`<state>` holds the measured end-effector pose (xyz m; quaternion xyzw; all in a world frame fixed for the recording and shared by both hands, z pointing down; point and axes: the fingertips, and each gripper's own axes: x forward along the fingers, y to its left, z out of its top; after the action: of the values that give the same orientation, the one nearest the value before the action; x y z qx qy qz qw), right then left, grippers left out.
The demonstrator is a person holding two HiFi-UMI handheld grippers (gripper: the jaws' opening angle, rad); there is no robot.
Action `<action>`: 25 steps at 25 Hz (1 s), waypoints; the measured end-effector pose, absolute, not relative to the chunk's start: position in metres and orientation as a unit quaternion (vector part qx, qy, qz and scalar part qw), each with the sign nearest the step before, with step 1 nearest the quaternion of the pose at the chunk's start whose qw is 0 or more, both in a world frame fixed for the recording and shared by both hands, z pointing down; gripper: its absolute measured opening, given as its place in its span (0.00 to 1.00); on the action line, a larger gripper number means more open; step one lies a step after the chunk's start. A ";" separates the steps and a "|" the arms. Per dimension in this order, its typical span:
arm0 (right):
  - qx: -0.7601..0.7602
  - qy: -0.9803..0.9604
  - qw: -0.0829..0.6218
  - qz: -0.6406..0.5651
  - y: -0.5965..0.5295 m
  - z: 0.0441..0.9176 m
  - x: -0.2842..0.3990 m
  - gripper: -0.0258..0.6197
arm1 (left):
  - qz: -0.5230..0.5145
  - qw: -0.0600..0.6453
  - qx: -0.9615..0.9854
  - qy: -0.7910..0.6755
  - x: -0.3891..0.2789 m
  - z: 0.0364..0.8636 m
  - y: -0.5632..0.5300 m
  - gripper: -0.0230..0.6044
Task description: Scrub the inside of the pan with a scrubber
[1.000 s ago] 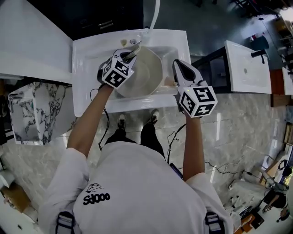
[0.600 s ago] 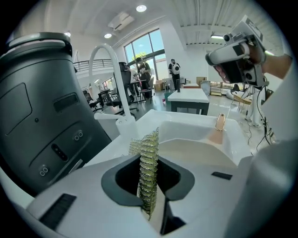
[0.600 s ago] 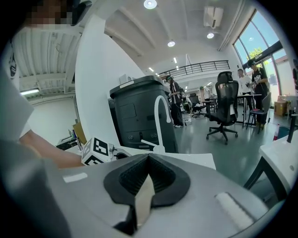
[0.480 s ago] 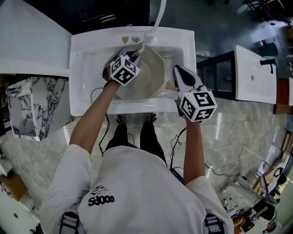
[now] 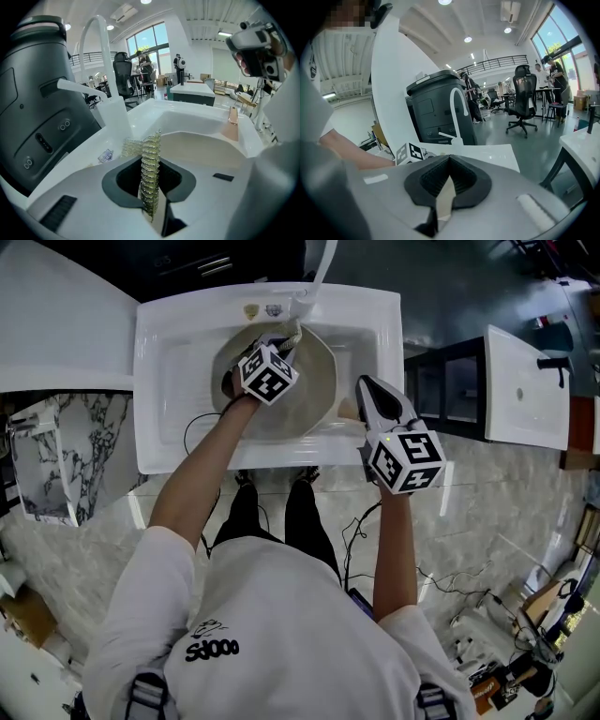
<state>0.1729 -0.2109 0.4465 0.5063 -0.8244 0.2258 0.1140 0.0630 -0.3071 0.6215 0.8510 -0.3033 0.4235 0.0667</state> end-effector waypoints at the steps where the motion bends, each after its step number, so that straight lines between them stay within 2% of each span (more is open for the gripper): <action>1: 0.507 -0.823 0.115 0.229 -0.209 0.449 0.174 0.05 | 0.423 0.070 0.851 -0.304 0.066 0.625 -0.307 0.14; 13: 0.510 -0.815 0.114 0.249 -0.195 0.464 0.189 0.05 | 0.407 0.104 0.868 -0.264 0.105 0.656 -0.303 0.14; 25: 0.504 -0.814 0.120 0.264 -0.192 0.477 0.191 0.05 | 0.426 0.101 0.895 -0.085 0.141 0.673 -0.241 0.14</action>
<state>0.1911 -0.1925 0.4773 0.5037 -0.8139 0.2639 0.1195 0.1412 -0.2407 0.6727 0.8951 -0.0852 0.4257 0.1012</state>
